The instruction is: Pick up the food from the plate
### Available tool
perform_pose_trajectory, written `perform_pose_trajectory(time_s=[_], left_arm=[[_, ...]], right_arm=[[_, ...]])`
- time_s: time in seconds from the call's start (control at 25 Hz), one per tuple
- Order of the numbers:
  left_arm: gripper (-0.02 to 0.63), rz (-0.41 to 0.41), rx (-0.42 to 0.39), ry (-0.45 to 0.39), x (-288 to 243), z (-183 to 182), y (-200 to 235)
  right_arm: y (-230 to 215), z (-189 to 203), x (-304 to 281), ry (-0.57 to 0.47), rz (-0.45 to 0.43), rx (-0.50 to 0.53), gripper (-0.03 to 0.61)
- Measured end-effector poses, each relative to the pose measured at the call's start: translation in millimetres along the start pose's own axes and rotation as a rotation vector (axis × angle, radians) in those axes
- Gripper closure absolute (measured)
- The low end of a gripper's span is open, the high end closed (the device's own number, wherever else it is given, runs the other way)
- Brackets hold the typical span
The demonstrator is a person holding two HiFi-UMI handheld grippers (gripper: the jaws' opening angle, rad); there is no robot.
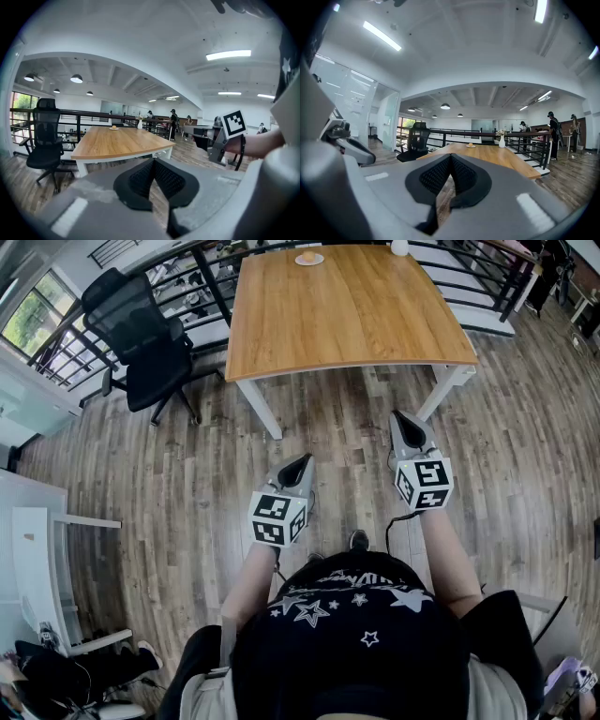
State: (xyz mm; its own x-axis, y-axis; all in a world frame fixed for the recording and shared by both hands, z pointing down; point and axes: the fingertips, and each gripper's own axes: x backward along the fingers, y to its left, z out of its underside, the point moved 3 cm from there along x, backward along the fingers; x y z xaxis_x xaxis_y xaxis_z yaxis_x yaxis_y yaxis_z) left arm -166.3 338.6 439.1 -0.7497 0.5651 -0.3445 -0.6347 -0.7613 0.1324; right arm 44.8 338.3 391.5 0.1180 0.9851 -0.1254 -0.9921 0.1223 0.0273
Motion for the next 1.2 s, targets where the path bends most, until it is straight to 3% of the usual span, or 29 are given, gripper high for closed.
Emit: perform_pose_trajectory(time_s=[0.2,0.6,0.84,1.2], left_arm=[[0.614,-0.007,-0.010,-0.011,-12,-5,-4],[0.614,-0.061,0.029,0.048,-30,3,6],[0.614,-0.078,0.070,0.076,-53,11,-3],[0.614,-0.135,0.100,0.068,-80,13,-16]], right_arm=[[-8,6,1,0.007,-0.002,0.002,0.579],[-26,27,3,0.049,0.015,-0.022,0.580],[-58,33,7,0.043,0.012,0.000,0.578],[-109,51,-7,0.044,0.006,-0.052,0.578]])
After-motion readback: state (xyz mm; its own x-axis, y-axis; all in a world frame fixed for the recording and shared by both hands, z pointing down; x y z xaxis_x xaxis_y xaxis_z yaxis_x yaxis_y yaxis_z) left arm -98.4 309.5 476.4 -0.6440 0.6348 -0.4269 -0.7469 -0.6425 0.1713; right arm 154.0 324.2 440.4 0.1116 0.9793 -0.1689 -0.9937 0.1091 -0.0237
